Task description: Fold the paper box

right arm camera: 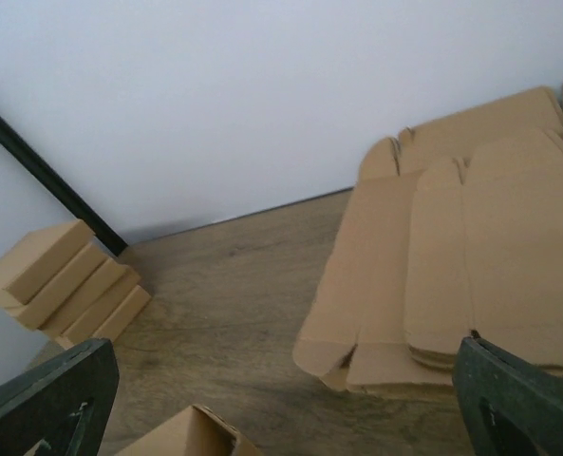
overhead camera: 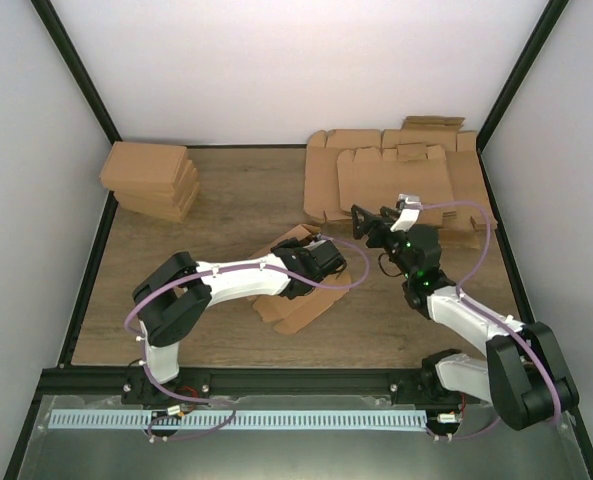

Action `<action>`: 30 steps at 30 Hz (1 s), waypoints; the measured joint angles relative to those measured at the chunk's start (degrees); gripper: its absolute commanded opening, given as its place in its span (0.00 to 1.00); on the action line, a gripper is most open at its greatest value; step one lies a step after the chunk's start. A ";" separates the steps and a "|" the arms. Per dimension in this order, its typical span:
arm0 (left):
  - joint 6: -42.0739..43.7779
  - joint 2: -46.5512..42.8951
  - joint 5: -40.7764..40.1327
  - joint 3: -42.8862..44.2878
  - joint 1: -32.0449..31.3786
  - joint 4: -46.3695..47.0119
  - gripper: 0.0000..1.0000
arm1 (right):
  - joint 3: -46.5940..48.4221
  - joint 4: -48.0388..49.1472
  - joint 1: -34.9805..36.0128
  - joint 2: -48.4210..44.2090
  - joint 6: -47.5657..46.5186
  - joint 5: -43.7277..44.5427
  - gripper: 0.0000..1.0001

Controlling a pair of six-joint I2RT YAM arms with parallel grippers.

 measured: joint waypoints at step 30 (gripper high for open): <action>0.02 -0.02 -0.09 0.00 -0.07 0.00 0.04 | 9.84 -14.53 -2.86 4.83 -2.75 -7.23 0.99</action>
